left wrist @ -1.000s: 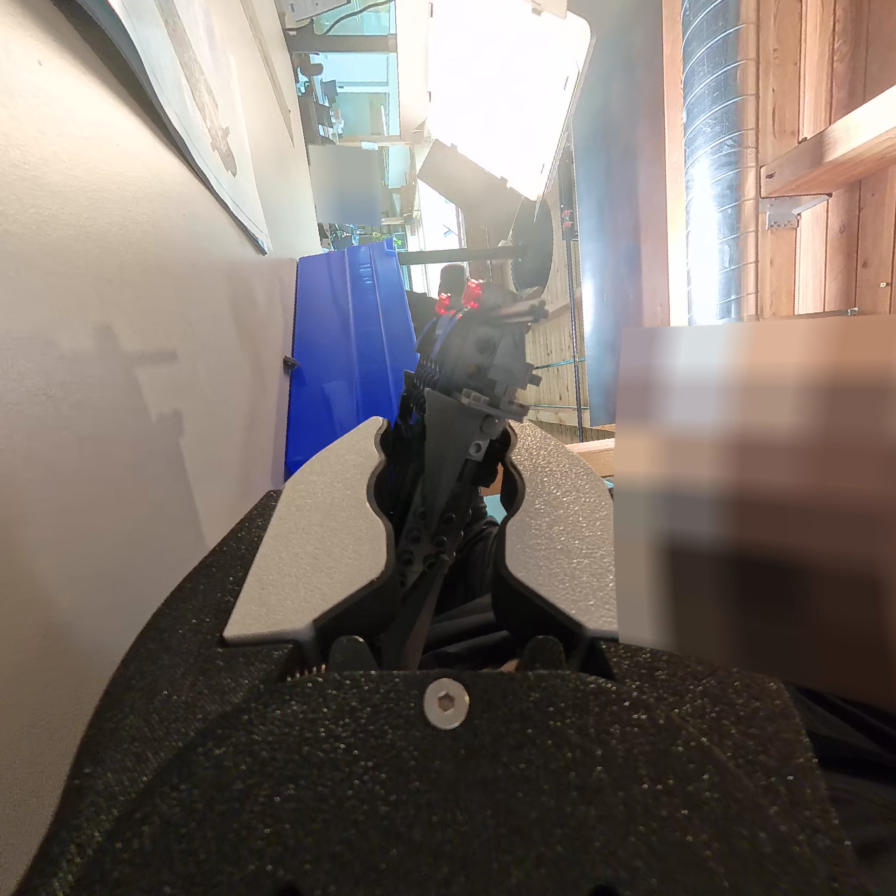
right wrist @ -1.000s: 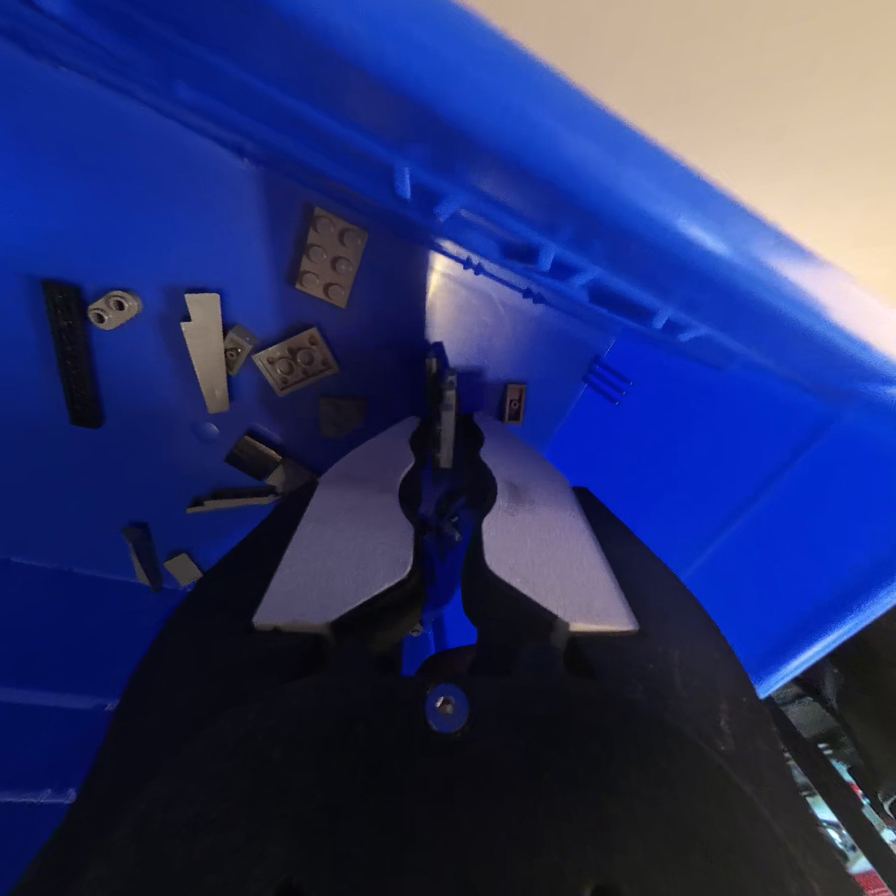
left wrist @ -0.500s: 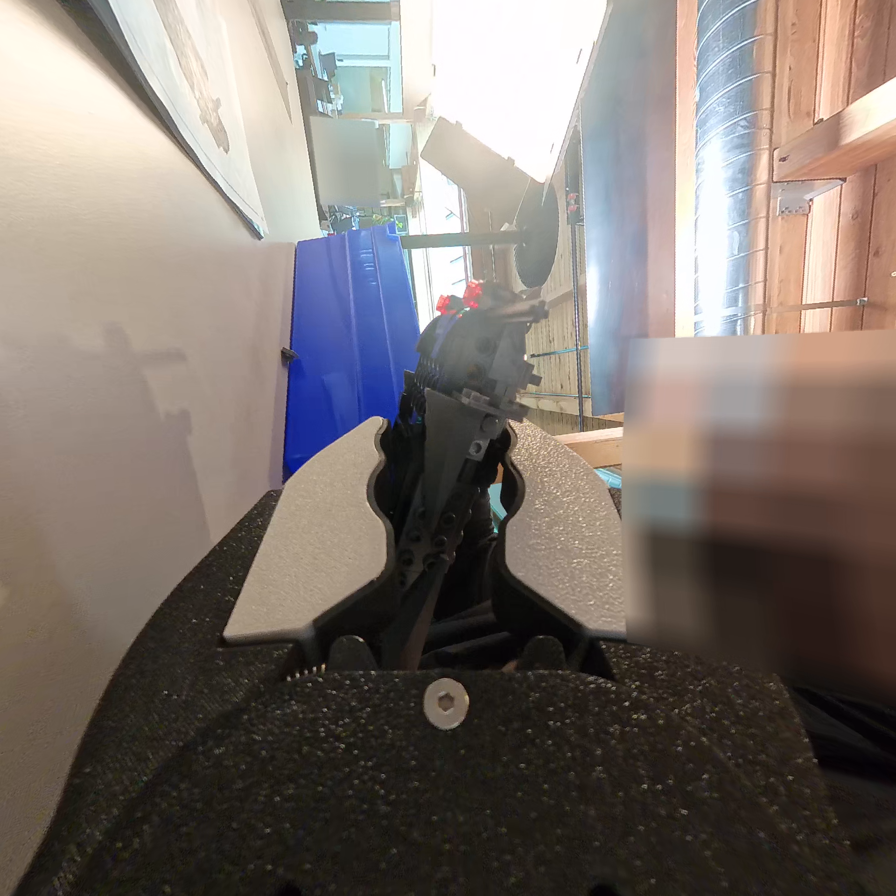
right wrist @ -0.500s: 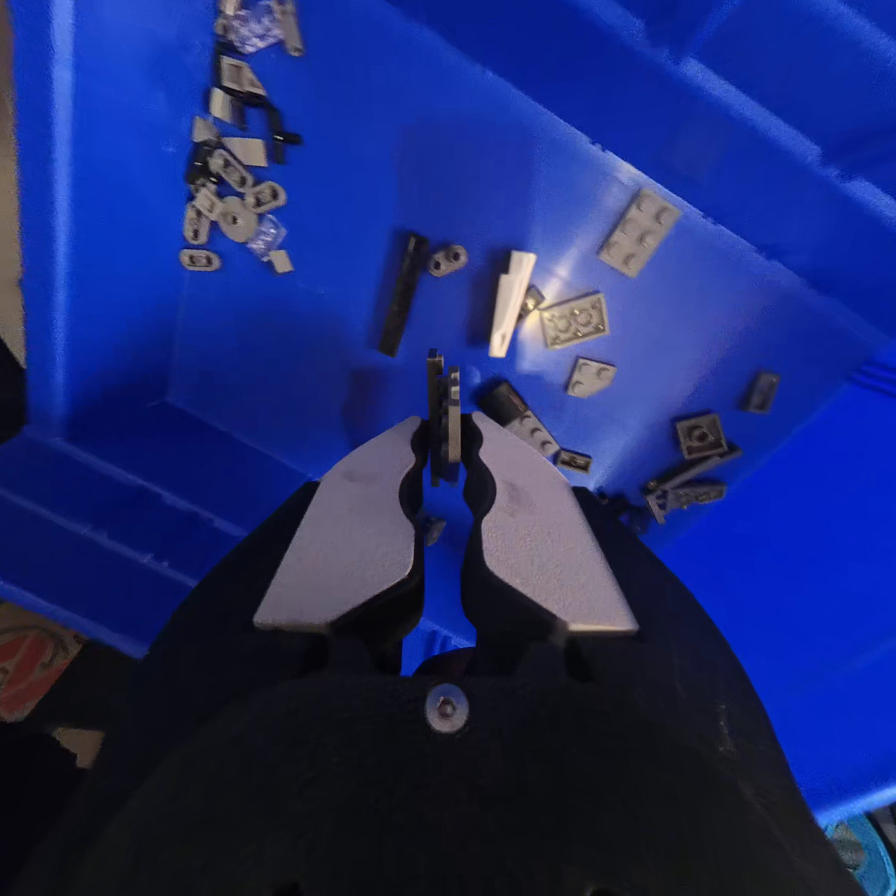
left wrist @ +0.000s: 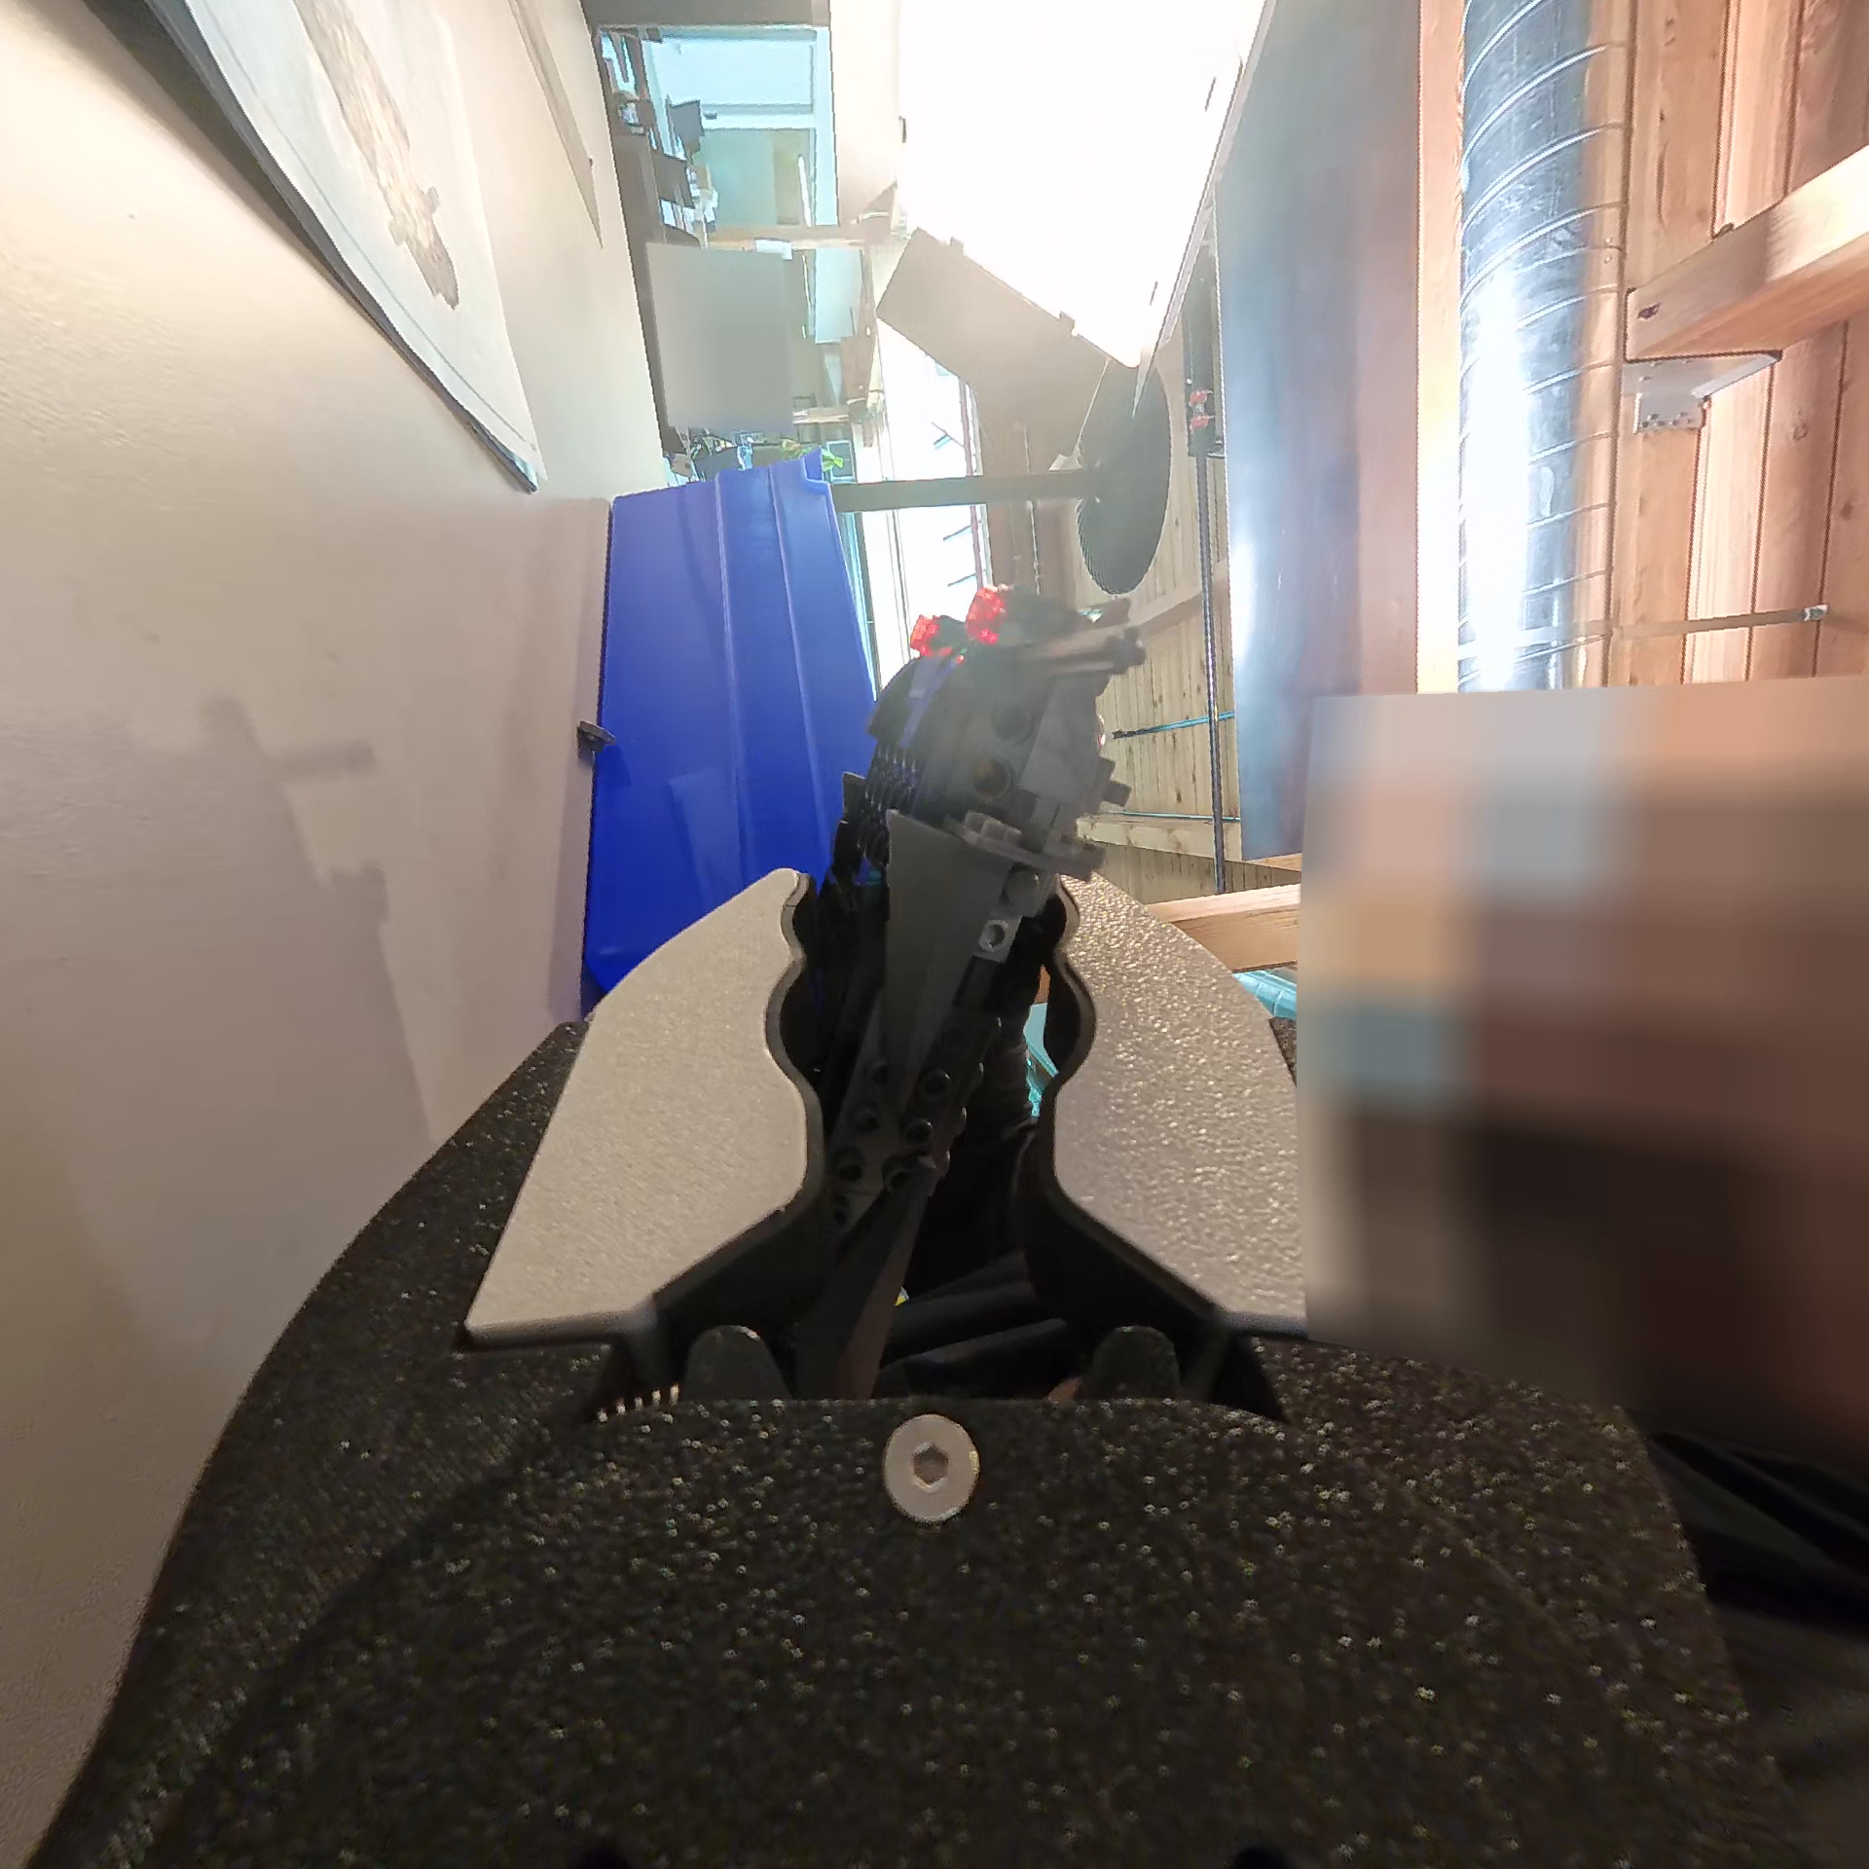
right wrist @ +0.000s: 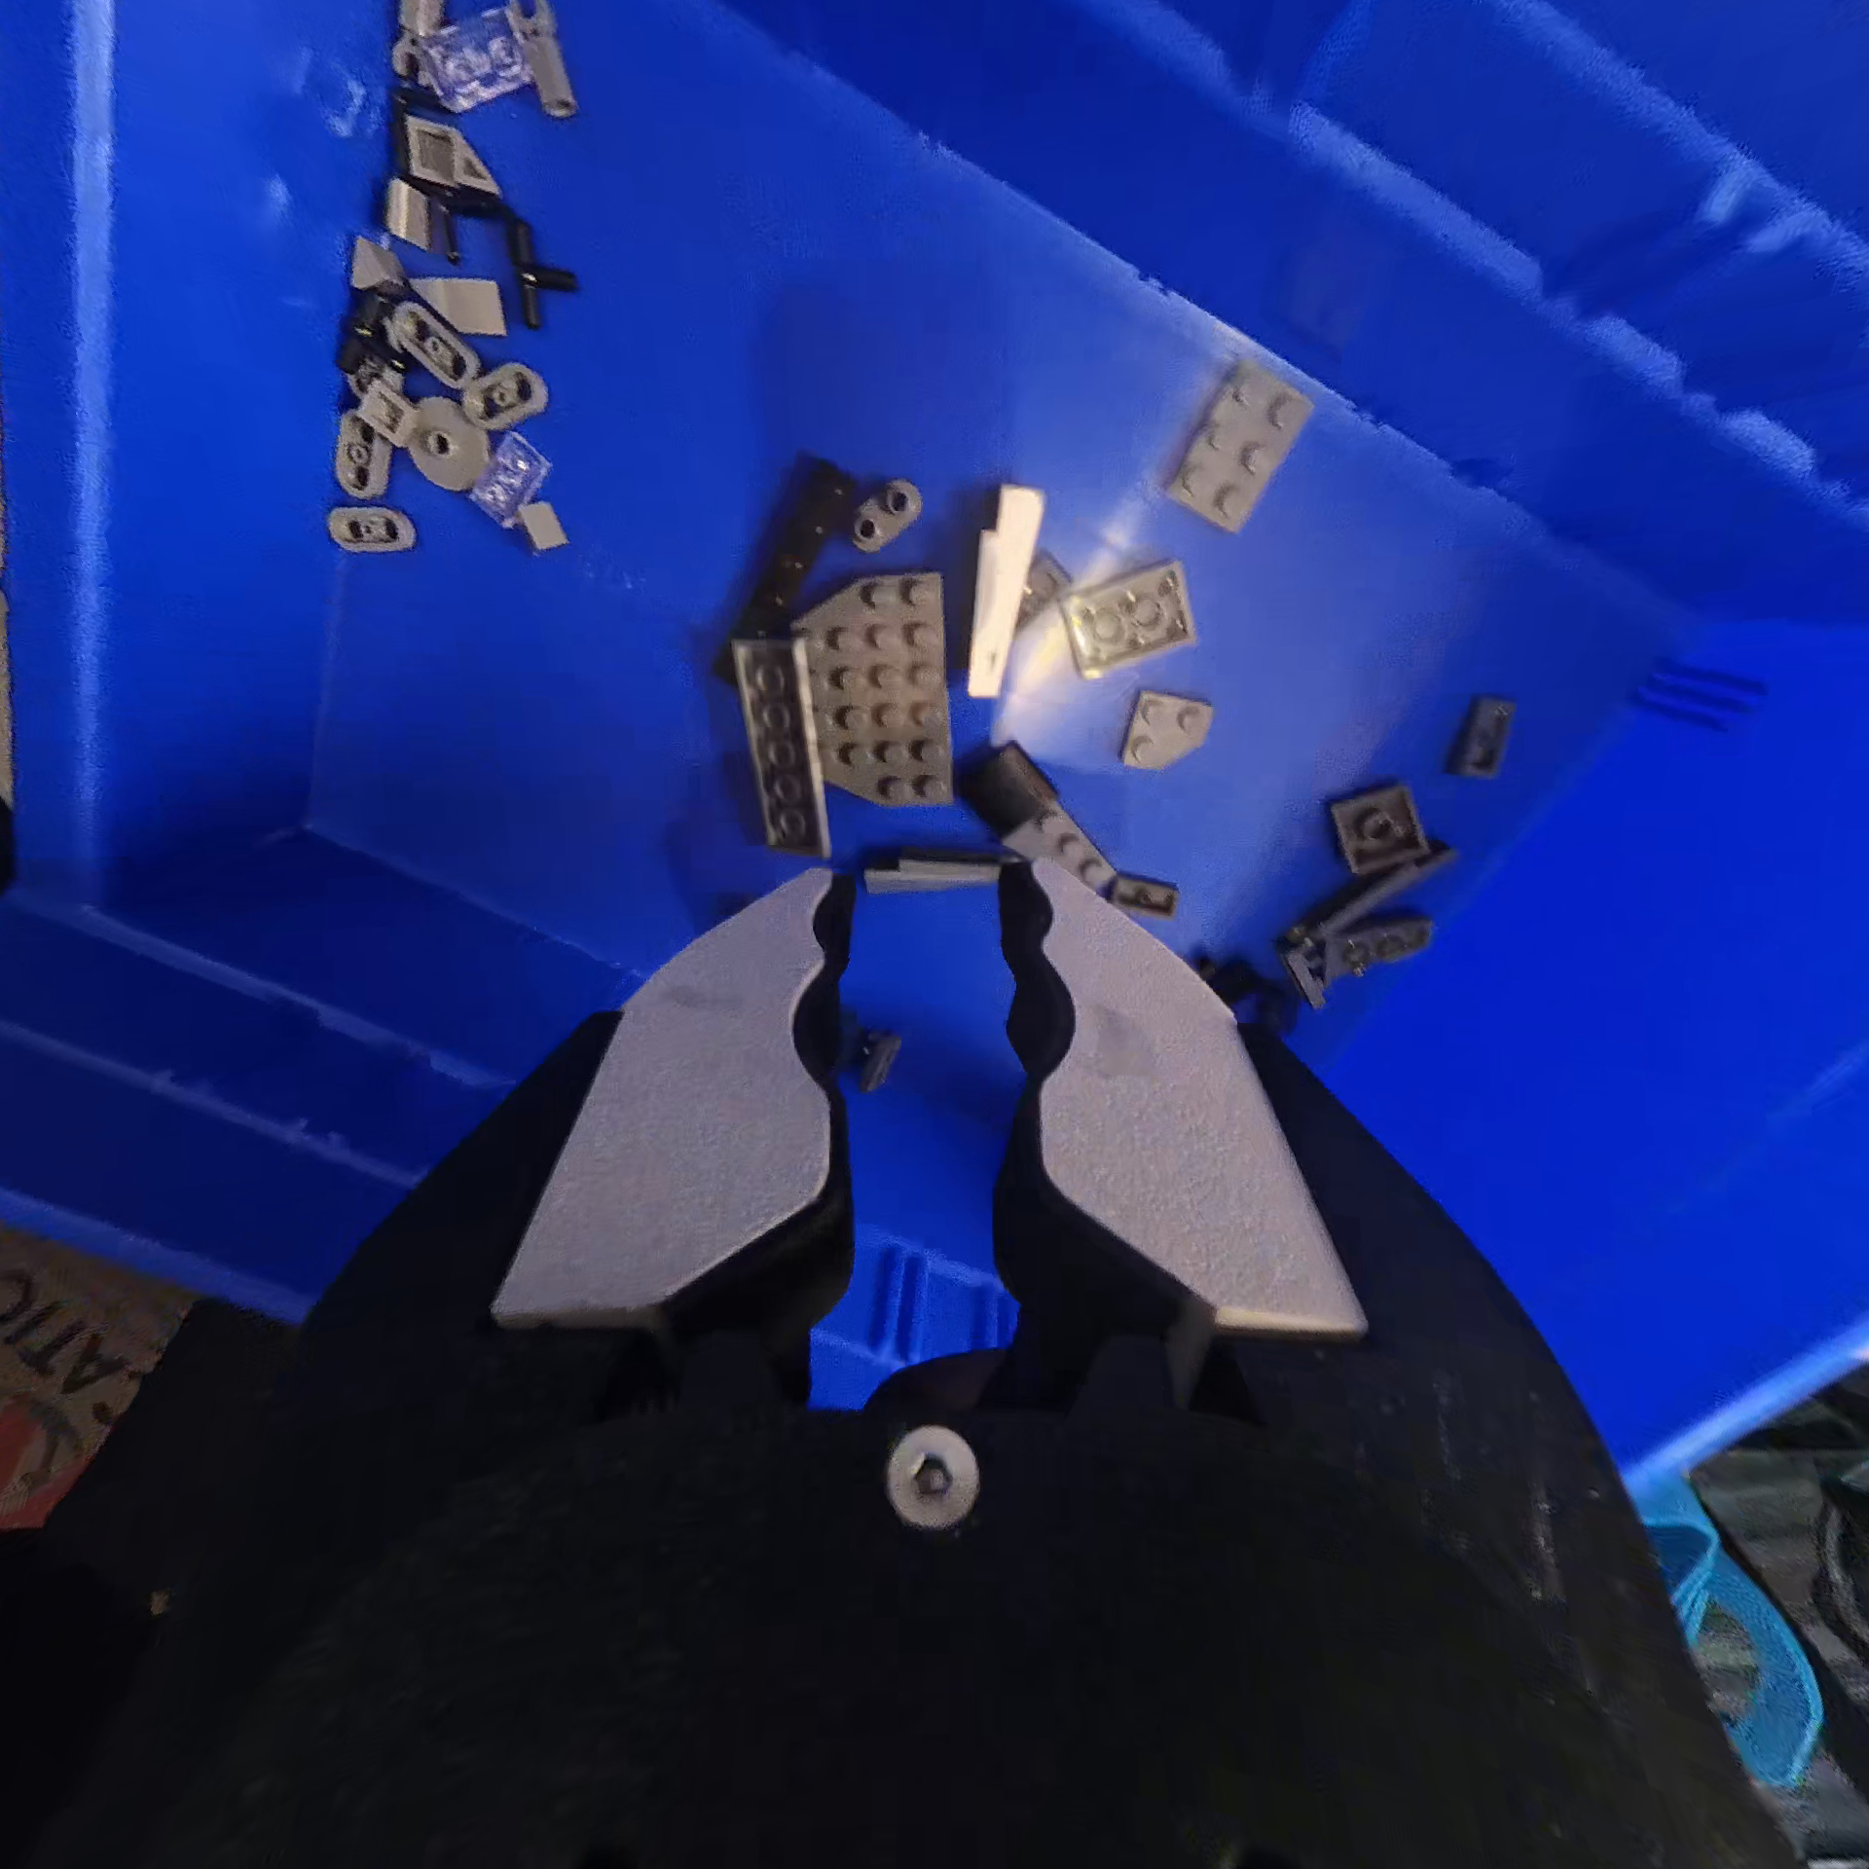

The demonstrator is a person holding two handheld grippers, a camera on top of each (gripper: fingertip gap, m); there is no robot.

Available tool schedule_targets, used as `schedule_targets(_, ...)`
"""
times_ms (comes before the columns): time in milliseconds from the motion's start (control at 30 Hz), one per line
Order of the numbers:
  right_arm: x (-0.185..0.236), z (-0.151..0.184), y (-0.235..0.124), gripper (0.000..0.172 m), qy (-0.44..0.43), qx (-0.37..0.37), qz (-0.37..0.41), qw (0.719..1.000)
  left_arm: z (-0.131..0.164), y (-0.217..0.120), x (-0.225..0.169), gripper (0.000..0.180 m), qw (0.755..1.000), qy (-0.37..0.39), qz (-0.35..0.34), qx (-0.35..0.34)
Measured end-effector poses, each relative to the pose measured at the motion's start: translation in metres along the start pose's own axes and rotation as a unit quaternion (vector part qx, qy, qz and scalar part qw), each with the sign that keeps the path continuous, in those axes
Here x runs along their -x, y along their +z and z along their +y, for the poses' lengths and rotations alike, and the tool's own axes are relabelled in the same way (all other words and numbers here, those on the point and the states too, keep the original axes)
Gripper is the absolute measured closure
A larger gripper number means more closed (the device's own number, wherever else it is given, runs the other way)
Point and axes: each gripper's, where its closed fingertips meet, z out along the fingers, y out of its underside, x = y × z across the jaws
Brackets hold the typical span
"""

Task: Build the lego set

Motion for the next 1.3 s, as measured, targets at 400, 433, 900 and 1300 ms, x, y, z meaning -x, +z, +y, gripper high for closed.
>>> schedule_targets(400, -0.014, 0.047, -0.035, 0.142, 0.067, -0.012, 0.052, 0.996, -0.003, 0.006, 0.003, 0.138, 1.0, 0.002, -0.007, 0.005)
schedule_targets(433, -0.014, 0.049, -0.036, 0.142, 0.069, -0.013, 0.054, 0.996, -0.003, 0.007, 0.003, 0.138, 1.0, 0.002, -0.008, 0.006)
schedule_targets(900, -0.007, 0.057, -0.041, 0.142, 0.074, -0.037, 0.058, 0.995, 0.002, 0.018, 0.004, 0.138, 1.0, 0.003, -0.017, 0.017)
schedule_targets(1300, -0.019, 0.056, -0.041, 0.143, 0.078, -0.034, 0.067, 0.994, 0.006, 0.021, 0.004, 0.138, 1.0, 0.004, -0.02, 0.018)
